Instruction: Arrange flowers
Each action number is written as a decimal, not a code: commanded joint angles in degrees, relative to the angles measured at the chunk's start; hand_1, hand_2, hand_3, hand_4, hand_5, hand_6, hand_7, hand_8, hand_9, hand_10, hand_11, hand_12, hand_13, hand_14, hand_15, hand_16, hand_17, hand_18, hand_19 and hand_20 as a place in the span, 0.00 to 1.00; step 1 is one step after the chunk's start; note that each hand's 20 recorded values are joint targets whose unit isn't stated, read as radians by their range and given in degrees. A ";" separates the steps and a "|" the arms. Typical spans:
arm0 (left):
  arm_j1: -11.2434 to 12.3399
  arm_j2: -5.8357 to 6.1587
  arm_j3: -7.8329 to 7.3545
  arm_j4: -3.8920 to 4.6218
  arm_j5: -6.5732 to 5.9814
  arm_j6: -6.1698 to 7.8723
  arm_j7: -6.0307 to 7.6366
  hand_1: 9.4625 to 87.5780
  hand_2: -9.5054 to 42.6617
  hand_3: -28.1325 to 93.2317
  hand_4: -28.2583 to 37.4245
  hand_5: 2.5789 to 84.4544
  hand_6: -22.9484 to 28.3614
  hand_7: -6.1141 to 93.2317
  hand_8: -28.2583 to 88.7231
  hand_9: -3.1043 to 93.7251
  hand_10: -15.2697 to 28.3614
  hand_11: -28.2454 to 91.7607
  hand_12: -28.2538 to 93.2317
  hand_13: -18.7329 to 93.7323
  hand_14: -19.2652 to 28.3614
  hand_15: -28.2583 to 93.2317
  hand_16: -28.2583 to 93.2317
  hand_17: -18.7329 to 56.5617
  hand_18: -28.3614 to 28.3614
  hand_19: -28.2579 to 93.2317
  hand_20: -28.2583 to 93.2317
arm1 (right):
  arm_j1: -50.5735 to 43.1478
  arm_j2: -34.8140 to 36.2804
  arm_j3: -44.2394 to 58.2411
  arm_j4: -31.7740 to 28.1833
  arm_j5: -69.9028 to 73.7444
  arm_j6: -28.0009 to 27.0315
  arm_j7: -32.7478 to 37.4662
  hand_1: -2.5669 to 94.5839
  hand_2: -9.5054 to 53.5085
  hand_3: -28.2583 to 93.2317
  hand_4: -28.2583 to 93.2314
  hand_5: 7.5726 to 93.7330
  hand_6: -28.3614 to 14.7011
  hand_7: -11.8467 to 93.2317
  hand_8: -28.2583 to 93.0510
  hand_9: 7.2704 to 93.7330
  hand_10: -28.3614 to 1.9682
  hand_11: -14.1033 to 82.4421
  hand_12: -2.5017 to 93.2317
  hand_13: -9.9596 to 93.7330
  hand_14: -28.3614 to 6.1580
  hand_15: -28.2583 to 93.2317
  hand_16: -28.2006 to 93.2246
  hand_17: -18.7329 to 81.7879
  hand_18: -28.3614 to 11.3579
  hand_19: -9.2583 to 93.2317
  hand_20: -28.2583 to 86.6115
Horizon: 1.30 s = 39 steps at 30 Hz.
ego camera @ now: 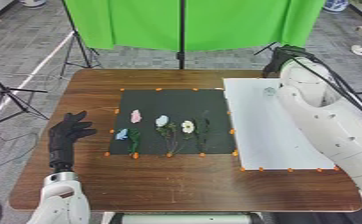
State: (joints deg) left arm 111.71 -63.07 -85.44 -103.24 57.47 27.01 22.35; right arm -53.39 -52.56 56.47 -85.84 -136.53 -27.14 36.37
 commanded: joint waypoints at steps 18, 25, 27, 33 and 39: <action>1.50 -2.94 2.38 2.06 0.20 -1.83 -0.73 0.18 0.52 0.72 0.01 0.70 0.61 0.14 0.20 0.68 0.76 0.42 0.35 0.72 0.85 0.55 0.21 0.56 0.96 0.84 0.29 | -10.57 -1.16 6.34 2.21 0.40 -1.70 4.93 0.38 0.00 0.76 0.12 0.47 0.65 0.24 0.17 0.58 0.30 0.27 0.25 0.81 0.52 0.76 0.50 0.66 0.20 0.98 0.69; 0.97 -3.17 2.70 2.39 0.22 -2.23 -0.63 0.18 0.52 0.72 0.02 0.70 0.61 0.14 0.20 0.68 0.76 0.42 0.35 0.72 0.85 0.55 0.21 0.56 0.96 0.84 0.29 | -12.97 -2.16 7.89 4.09 -1.03 0.30 4.35 0.41 0.00 0.78 0.11 0.46 0.68 0.26 0.16 0.57 0.32 0.28 0.25 0.82 0.56 0.76 0.50 0.67 0.23 0.99 0.69; 0.73 -3.15 2.72 2.63 0.13 -2.32 -0.57 0.18 0.52 0.72 0.02 0.70 0.61 0.14 0.20 0.68 0.76 0.42 0.35 0.72 0.85 0.55 0.21 0.56 0.96 0.84 0.29 | -14.11 -1.99 8.13 3.99 -2.25 1.78 3.44 0.44 0.00 0.79 0.10 0.46 0.70 0.27 0.16 0.58 0.34 0.29 0.25 0.83 0.59 0.76 0.50 0.67 0.25 0.99 0.69; 1.00 -3.50 2.50 2.59 0.19 -2.39 -0.51 0.19 0.51 0.72 0.02 0.70 0.60 0.14 0.20 0.68 0.76 0.42 0.35 0.72 0.85 0.55 0.21 0.56 0.96 0.84 0.29 | -17.39 -1.04 6.91 4.16 -1.68 18.22 3.03 0.54 0.00 0.79 0.07 0.60 0.74 0.32 0.15 0.69 0.49 0.34 0.25 0.88 0.69 0.77 0.50 0.73 0.31 1.00 0.72; 1.62 -3.41 2.22 2.21 0.10 -2.00 -0.55 0.19 0.52 0.72 0.02 0.70 0.60 0.14 0.20 0.68 0.76 0.42 0.35 0.72 0.85 0.55 0.21 0.56 0.96 0.84 0.30 | -17.58 0.59 5.32 3.88 -0.37 29.04 3.20 0.72 0.00 0.68 0.09 0.81 0.65 0.34 0.27 0.89 0.62 0.23 0.43 0.94 0.75 0.76 0.52 0.78 0.35 1.00 0.74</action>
State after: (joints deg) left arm 110.92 -63.50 -85.29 -102.89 57.53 25.30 22.22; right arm -69.99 -53.68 63.22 -81.83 -137.55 -4.69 39.47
